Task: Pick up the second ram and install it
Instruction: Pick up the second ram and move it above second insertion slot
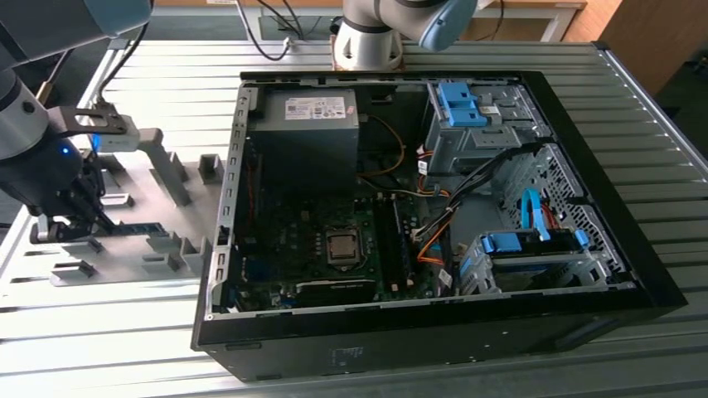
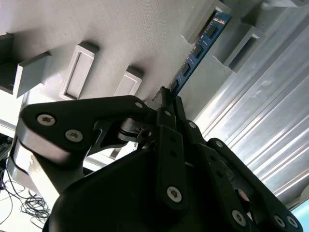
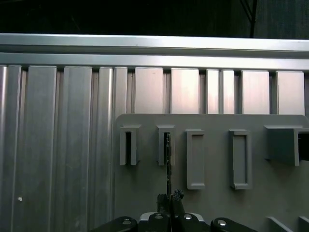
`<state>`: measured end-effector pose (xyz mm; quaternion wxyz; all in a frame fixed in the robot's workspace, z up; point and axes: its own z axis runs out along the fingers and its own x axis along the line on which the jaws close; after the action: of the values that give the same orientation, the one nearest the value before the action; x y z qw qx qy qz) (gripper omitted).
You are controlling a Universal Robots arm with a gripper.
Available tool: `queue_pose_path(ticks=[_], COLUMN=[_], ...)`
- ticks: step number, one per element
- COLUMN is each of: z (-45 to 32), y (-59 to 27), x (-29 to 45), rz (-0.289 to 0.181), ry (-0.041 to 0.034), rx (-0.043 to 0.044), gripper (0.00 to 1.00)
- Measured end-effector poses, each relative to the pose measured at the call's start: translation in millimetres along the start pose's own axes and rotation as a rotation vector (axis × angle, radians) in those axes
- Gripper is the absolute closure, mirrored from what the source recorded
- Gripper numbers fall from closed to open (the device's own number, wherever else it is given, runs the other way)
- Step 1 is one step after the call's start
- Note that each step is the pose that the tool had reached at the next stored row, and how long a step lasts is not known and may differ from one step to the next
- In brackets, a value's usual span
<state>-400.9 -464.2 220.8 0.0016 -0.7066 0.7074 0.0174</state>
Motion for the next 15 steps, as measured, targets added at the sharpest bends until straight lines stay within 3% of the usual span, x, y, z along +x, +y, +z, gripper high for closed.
queue_pose_path(ticks=[15], z=[-9.7], y=[0.2], x=[-0.3], rz=[0.000], ry=[-0.0001], rx=[0.0001], gripper=[0.86])
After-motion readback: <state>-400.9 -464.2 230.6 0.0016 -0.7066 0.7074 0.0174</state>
